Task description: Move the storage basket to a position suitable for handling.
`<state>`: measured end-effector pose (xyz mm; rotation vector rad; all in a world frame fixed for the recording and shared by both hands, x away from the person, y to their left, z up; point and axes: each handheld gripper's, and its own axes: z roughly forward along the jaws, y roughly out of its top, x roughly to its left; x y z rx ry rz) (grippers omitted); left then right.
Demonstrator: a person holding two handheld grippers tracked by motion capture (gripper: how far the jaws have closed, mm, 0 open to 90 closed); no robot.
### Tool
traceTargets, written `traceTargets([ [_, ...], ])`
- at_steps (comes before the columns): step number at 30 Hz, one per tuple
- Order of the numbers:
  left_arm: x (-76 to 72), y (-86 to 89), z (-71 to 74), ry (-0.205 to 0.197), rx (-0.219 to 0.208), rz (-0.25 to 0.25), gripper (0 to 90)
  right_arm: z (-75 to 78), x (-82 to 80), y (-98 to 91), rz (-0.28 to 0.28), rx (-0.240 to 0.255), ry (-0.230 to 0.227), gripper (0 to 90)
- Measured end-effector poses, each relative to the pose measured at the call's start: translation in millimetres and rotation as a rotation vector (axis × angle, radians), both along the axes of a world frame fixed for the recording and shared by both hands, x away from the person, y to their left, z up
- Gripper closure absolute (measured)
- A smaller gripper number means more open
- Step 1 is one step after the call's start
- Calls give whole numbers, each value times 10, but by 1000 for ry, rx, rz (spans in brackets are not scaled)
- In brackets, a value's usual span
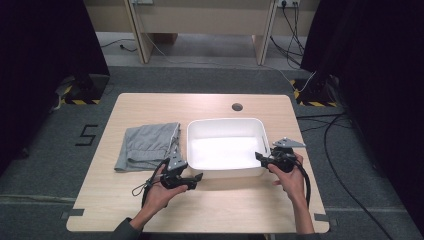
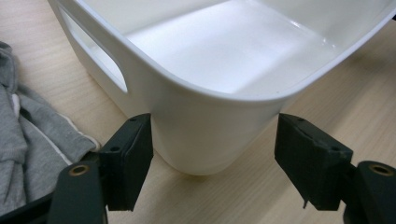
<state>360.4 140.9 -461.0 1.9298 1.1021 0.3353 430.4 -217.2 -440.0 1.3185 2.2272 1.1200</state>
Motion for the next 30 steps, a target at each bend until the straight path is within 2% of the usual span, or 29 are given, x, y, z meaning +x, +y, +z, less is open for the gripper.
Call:
traceTargets([
  [11, 46, 27, -3, 0, -1, 7, 287, -3, 10, 46, -3, -8, -4, 455],
  [19, 117, 108, -22, 5, -17, 37, 290, -16, 20, 142, -16, -6, -9, 427],
  [26, 94, 135, -29, -1, -45, 45, 304, -27, 7, 158, -29, 30, -11, 344],
  [27, 78, 149, -23, 0, -52, 37, 303, -12, -8, 156, -37, 29, -15, 310],
  [28, 53, 175, -10, 4, -51, 34, 285, 41, -46, 127, -45, 19, -41, 289],
  [29, 53, 175, -10, 4, -51, 34, 281, 41, -46, 127, -45, 19, -41, 289],
  [30, 26, 228, 11, 3, -54, 38, 281, 109, -100, 81, -46, 44, -50, 266],
])
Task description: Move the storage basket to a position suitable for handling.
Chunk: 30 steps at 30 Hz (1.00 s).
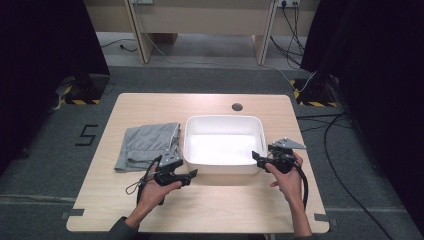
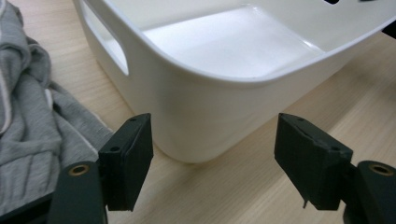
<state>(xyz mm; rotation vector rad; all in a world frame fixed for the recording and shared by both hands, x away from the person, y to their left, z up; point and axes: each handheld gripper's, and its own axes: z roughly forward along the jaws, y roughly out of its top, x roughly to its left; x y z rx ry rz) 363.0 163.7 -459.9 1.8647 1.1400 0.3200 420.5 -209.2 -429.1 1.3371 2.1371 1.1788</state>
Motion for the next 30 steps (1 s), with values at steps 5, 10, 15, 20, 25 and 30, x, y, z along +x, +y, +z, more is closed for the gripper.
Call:
traceTargets([
  [5, -26, 105, 29, -11, 3, 18, 282, 158, -98, -122, -5, 40, -33, 259],
  [10, -33, 281, 86, -15, -1, 50, 283, 222, -254, -286, -25, 30, -39, 252],
  [15, 38, 482, 131, -56, 49, 142, 289, 244, -399, -436, -43, 66, -34, 248],
  [20, 119, 716, 142, -58, 49, 223, 296, 208, -540, -544, -87, 48, -45, 244],
  [25, 190, 840, 68, -44, 68, 268, 304, 63, -687, -615, -113, 11, -37, 241],
  [30, 298, 923, -42, -31, 108, 317, 309, -176, -773, -644, -117, 11, 14, 243],
])
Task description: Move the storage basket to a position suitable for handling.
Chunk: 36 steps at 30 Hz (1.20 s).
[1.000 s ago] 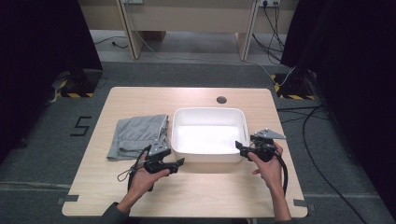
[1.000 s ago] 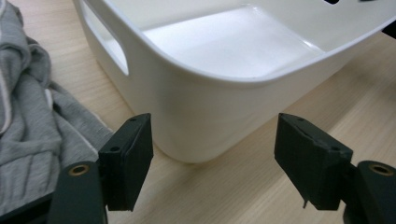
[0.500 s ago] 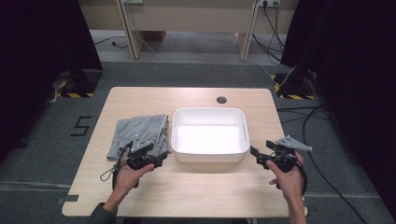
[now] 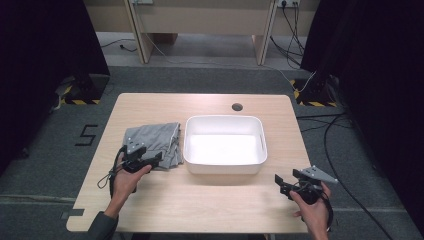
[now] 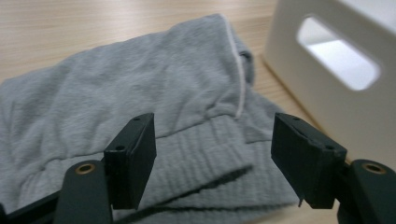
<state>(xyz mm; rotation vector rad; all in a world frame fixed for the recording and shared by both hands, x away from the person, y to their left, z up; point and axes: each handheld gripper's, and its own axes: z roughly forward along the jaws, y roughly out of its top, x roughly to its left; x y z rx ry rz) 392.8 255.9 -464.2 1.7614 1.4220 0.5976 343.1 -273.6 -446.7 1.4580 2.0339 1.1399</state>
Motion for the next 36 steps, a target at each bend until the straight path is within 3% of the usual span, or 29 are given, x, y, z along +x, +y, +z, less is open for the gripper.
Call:
traceTargets([
  [3, 59, 41, -99, 22, 8, 24, 309, -131, 23, 50, 9, -24, 33, 244],
  [4, 98, 80, -171, 31, 34, 50, 309, -184, 33, 99, 21, -29, 52, 247],
  [6, 114, 123, -248, 41, 17, 64, 308, -217, 39, 143, 27, -42, 60, 248],
  [9, 101, 124, -251, 46, 20, 62, 320, -239, 41, 164, 40, -72, 61, 248],
  [11, 98, 119, -225, 74, 33, 43, 325, -253, 40, 176, 44, -78, 62, 250],
  [13, 75, 108, -247, 68, 47, 40, 330, -262, 34, 180, 43, -74, 70, 250],
  [14, 34, 69, -266, 53, 89, 31, 337, -270, 24, 180, 49, -81, 66, 251],
  [15, 34, 69, -266, 53, 89, 31, 339, -270, 24, 180, 49, -81, 66, 251],
  [18, -89, 7, -255, 64, 146, 10, 342, -308, -9, 193, 43, -84, 81, 251],
  [27, -318, 32, -257, 65, 126, -13, 346, -367, -61, 218, 74, -96, 103, 248],
  [36, -761, 10, -240, 66, 130, -78, 346, -368, -86, 223, 73, -103, 101, 241],
])
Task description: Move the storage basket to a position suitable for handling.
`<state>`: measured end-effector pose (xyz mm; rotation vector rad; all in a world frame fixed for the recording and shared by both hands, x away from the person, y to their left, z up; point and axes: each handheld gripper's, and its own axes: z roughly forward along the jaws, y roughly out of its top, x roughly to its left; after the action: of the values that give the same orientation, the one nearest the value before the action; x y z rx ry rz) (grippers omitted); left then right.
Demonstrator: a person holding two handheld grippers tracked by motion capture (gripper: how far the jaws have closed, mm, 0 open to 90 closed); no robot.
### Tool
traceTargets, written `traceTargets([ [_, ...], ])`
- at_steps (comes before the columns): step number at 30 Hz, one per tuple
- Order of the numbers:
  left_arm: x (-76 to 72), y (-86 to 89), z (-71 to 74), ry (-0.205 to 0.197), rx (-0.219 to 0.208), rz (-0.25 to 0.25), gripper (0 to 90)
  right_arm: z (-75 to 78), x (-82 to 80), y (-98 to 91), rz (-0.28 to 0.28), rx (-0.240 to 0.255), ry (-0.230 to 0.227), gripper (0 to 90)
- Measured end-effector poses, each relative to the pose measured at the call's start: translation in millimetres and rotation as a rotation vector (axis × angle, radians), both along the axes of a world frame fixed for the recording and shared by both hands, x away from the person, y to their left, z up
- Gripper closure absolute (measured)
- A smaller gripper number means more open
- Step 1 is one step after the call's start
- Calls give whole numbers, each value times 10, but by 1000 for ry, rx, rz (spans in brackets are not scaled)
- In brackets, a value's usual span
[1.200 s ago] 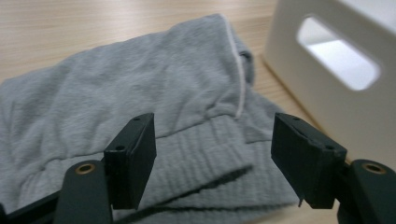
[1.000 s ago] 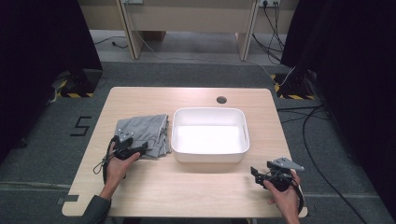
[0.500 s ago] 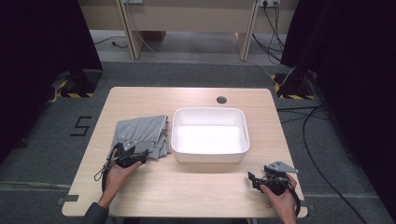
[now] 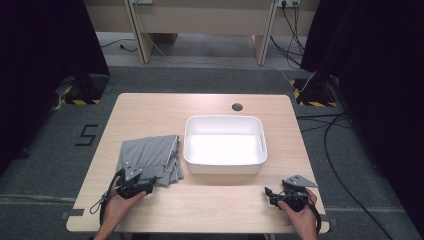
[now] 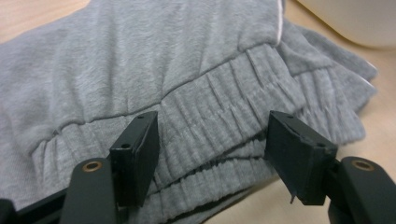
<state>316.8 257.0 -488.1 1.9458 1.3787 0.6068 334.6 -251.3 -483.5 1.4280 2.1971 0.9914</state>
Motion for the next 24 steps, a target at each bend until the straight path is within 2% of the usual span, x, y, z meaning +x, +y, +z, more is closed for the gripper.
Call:
traceTargets([
  [1, -44, -13, -2, -1, 9, -8, 346, 1, -1, 1, 3, -3, 1, 240],
  [2, -163, -54, -3, -4, 36, -26, 345, 1, -2, 3, 2, -3, 2, 239],
  [3, -163, -54, -3, -4, 36, -26, 344, 1, -2, 3, 2, -3, 2, 239],
  [6, -332, -104, 1, -9, 50, -50, 345, 2, -8, 11, -1, -4, 4, 237],
  [9, -510, -119, 15, -4, 41, -66, 346, 1, -8, 14, -1, -8, 2, 236],
  [13, -619, -115, 24, -1, 28, -76, 346, 1, -6, 13, 2, -11, 1, 234],
  [14, -672, -95, 47, 16, 12, -86, 346, 1, -6, 13, 3, -12, 1, 234],
  [15, -672, -95, 47, 16, 12, -86, 345, 1, -6, 13, 3, -12, 1, 234],
  [16, -682, -59, 92, 44, -44, -92, 339, 1, -9, 20, -1, -9, 2, 233],
  [17, -682, -59, 92, 44, -44, -92, 328, 1, -5, 17, 0, -10, 1, 232],
  [18, -659, -31, 144, 61, -87, -99, 321, 0, -2, 17, 1, -10, 0, 232],
  [19, -659, -31, 144, 61, -87, -99, 328, 0, -2, 17, 1, -10, 0, 232],
  [20, -590, -10, 209, 53, -128, -95, 327, 0, -3, 24, 1, -14, -1, 231],
  [21, -590, -10, 209, 53, -128, -95, 325, 0, -3, 24, 1, -14, -1, 231],
  [22, -485, -17, 265, 15, -118, -82, 321, -2, 0, 28, 6, -18, 0, 226],
  [23, -485, -17, 265, 15, -118, -82, 311, -2, 0, 28, 6, -18, 0, 226],
  [24, -400, -26, 288, 7, -128, -85, 311, -2, 3, 31, 7, -21, -3, 226],
])
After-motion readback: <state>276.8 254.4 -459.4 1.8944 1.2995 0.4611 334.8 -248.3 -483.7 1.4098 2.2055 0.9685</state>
